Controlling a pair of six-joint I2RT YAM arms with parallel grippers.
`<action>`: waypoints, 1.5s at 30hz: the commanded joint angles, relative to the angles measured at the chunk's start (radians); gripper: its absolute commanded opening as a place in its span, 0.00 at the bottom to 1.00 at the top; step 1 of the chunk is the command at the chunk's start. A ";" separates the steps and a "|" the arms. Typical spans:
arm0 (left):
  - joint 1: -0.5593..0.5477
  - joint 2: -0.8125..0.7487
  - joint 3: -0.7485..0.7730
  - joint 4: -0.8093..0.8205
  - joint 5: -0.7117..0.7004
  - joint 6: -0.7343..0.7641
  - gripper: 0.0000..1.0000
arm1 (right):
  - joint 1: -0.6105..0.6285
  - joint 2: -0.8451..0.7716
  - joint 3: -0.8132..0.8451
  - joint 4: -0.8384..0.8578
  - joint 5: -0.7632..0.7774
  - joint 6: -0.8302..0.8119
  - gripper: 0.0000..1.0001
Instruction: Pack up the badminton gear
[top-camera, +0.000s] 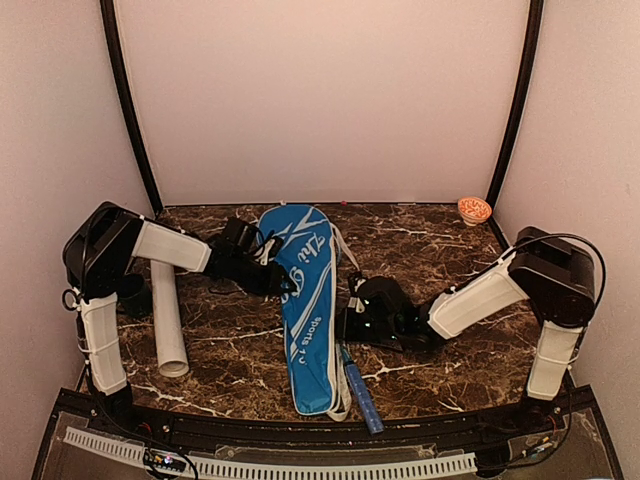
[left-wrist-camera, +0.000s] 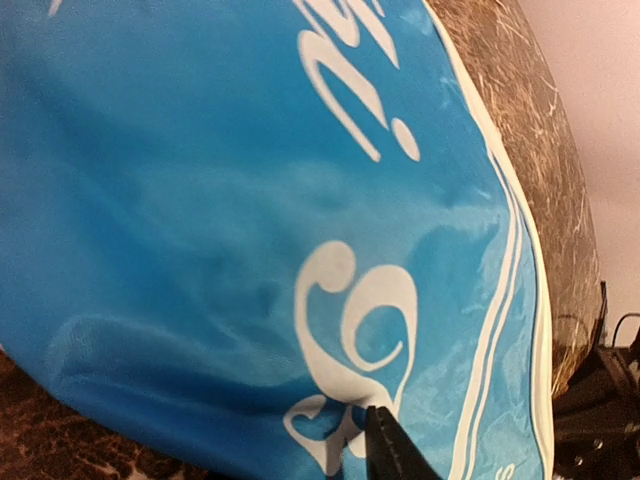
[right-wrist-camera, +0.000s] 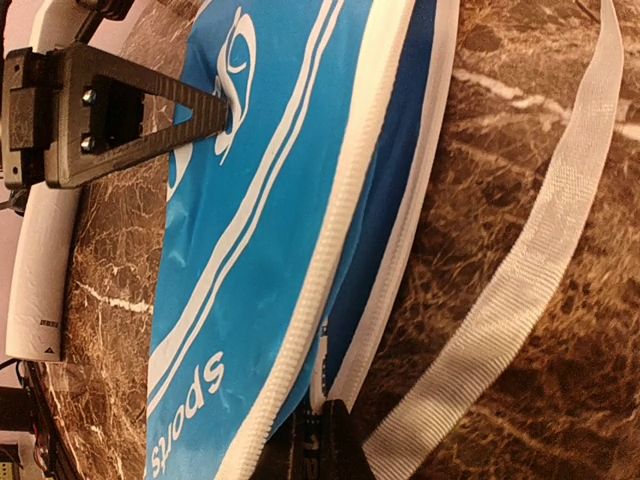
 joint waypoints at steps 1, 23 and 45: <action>0.000 0.005 0.014 -0.071 0.008 0.039 0.38 | -0.041 -0.044 0.041 0.070 -0.045 -0.110 0.00; 0.292 0.109 0.313 -0.049 -0.152 -0.037 0.59 | -0.041 -0.028 -0.002 0.110 -0.108 -0.068 0.00; 0.239 0.525 0.874 -0.243 0.069 0.130 0.43 | 0.048 -0.089 0.013 0.057 -0.051 -0.011 0.00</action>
